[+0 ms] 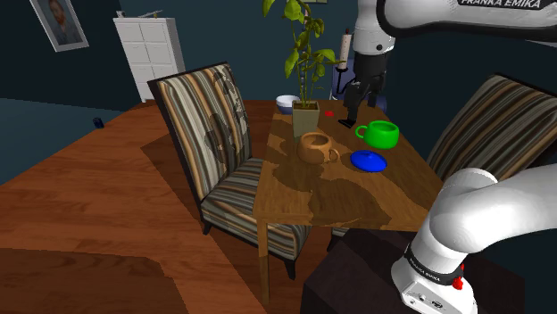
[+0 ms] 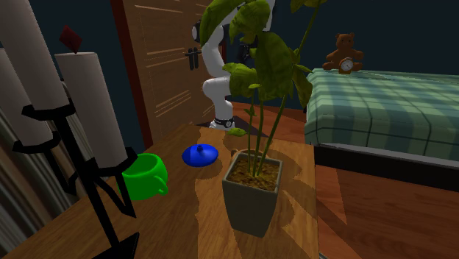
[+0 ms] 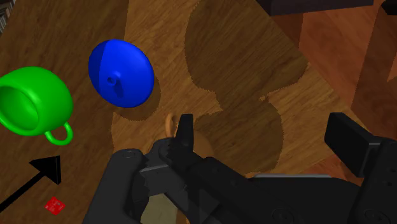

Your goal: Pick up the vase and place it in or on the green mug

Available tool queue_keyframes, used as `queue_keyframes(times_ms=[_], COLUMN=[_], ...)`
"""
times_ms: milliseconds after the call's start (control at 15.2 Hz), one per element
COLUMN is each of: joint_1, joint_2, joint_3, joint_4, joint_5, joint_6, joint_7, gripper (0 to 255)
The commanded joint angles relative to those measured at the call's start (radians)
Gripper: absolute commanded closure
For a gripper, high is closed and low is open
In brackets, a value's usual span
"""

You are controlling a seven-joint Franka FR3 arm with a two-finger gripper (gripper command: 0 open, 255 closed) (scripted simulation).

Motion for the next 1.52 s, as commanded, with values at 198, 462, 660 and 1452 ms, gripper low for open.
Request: queue_keyframes(times_ms=[198,462,660,1452], joint_1=[-0.015,-0.039,-0.058,-0.106], joint_2=[-0.012,-0.008,0.012,0.245], joint_3=[-0.062,-0.149,-0.216,-0.506], joint_4=[-0.072,-0.15,-0.196,-0.257], joint_5=[-0.032,-0.078,-0.111,-0.194], joint_6=[0.071,0.171,0.249,0.593], joint_7=[-0.054,-0.124,-0.177,-0.402], gripper=[0,0,0,0])
